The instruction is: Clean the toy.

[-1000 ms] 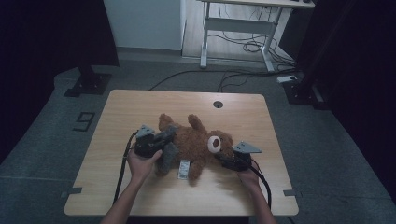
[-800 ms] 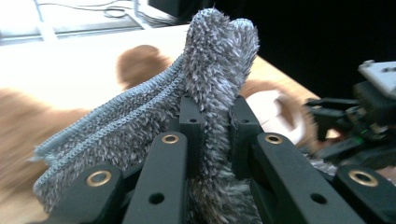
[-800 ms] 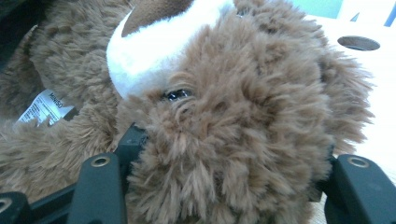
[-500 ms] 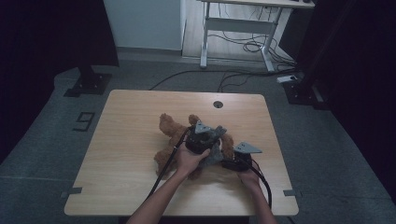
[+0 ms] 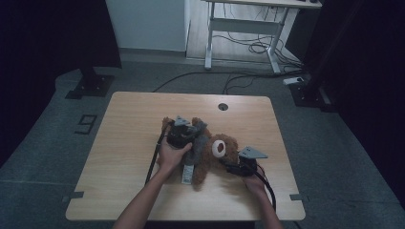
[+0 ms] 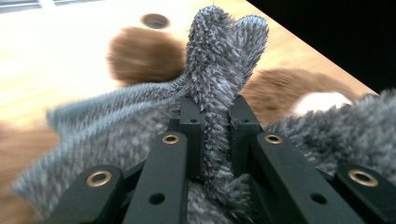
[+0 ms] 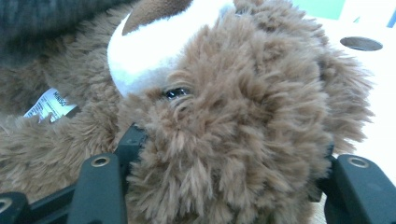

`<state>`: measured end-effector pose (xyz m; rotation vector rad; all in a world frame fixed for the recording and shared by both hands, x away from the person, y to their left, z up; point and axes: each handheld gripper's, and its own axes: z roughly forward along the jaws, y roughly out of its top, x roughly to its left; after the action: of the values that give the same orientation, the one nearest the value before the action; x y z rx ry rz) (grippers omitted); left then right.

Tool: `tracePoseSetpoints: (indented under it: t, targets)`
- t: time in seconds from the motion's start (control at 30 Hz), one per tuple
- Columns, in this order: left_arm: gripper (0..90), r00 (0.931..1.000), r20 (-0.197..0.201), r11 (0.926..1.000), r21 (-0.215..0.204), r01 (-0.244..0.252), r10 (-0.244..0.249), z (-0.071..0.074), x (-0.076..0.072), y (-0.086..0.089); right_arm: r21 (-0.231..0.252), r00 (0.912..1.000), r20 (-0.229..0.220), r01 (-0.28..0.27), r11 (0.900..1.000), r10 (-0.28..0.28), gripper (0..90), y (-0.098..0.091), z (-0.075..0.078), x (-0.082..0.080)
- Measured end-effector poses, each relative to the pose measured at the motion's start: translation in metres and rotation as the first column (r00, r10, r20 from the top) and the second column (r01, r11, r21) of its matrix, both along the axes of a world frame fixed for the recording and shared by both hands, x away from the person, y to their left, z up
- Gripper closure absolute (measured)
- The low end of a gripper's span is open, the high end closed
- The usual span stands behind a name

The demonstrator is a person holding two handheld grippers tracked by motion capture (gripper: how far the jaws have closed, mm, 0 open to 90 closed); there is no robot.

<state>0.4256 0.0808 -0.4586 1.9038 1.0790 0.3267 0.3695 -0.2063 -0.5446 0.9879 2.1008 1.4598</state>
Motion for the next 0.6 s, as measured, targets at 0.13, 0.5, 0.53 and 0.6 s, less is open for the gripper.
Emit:
tracePoseSetpoints:
  t: [0.13, 0.5, 0.53, 0.6]
  targets:
    - [79.0, 0.9981, -0.016, 0.9982, -0.004, -0.059, 0.059, -0.005, 0.006, 0.023, 0.0, 1.0, 0.0, 0.001, 1.0, -0.001, 38.2, 0.0, 0.0, 0.0]
    - [79.1, 0.9792, -0.064, 0.9811, 0.029, -0.191, 0.193, -0.018, 0.013, 0.076, 0.005, 1.0, 0.001, 0.002, 1.0, -0.002, 38.1, 0.0, 0.0, 0.0]
    - [79.1, 0.9791, -0.062, 0.9809, 0.03, -0.192, 0.194, -0.017, 0.012, 0.078, 0.006, 1.0, 0.001, 0.002, 1.0, -0.002, 38.1, 0.0, 0.0, 0.0]
    - [79.2, 0.9806, -0.048, 0.9817, 0.019, -0.189, 0.19, -0.011, 0.008, 0.078, 0.006, 1.0, 0.0, 0.003, 1.0, -0.003, 38.1, 0.0, 0.0, 0.0]
